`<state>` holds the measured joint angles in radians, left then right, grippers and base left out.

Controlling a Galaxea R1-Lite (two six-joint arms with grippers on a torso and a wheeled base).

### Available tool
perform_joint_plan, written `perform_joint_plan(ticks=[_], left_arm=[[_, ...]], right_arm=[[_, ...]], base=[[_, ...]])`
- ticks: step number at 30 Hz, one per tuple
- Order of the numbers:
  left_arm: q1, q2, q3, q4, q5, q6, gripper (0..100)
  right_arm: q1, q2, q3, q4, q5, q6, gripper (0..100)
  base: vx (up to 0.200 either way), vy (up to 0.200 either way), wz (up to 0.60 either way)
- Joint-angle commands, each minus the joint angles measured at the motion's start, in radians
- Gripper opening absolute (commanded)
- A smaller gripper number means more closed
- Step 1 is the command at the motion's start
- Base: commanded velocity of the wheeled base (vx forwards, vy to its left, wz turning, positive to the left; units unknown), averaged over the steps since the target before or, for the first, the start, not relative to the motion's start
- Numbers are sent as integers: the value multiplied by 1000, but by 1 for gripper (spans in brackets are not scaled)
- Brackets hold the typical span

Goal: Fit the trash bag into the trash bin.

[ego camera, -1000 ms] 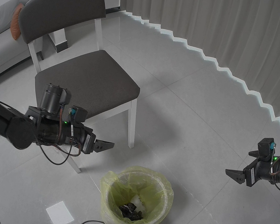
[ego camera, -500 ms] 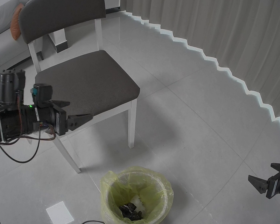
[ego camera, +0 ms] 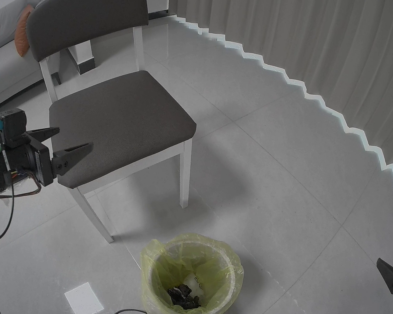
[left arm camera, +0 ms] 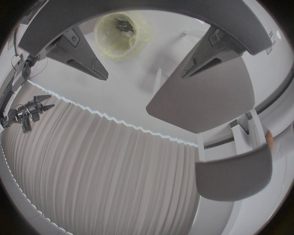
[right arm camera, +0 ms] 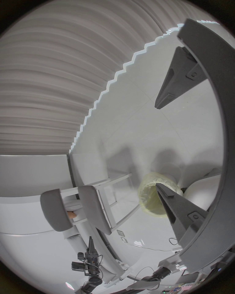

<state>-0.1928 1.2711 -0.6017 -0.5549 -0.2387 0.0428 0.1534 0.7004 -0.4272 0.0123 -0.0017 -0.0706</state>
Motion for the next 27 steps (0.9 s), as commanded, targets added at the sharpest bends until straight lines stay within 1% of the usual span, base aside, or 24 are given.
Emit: perform_joint_plan(ticks=[1, 4, 7, 10, 13, 17, 21, 24, 26, 27], left_arm=[[18, -168, 28, 16, 2, -1, 100], [16, -242, 60, 20, -1, 0, 100], [18, -292, 95, 20, 4, -1, 100], [19, -346, 132, 20, 6, -3, 100], [21, -398, 166, 20, 9, -3, 100], [19, -473, 224, 21, 21, -1, 100], [18, -544, 267, 36, 22, 0, 100], [19, -590, 270, 96, 24, -1, 100], [19, -605, 270, 119, 26, -1, 100], [19, -641, 270, 153, 24, 0, 100]], right_arm=[[-12, -217, -4, 58, 8, -8, 100], [-43, -292, 1, 87, 22, -8, 100], [-78, -360, 4, 104, 83, 0, 100], [-103, -427, -4, 140, 124, 5, 100], [-107, -476, -8, 178, 132, 5, 100], [-132, -542, -7, 182, 137, 6, 100], [-143, -630, 5, 199, 169, 32, 100], [-146, -691, -1, 270, 195, 43, 100], [-147, -694, -1, 285, 193, 46, 100], [-149, -694, 1, 290, 193, 63, 100]], base=[[0, 0, 0], [0, 0, 0], [0, 0, 0], [0, 0, 0], [0, 0, 0], [0, 0, 0], [0, 0, 0], [0, 0, 0], [0, 0, 0], [0, 0, 0]])
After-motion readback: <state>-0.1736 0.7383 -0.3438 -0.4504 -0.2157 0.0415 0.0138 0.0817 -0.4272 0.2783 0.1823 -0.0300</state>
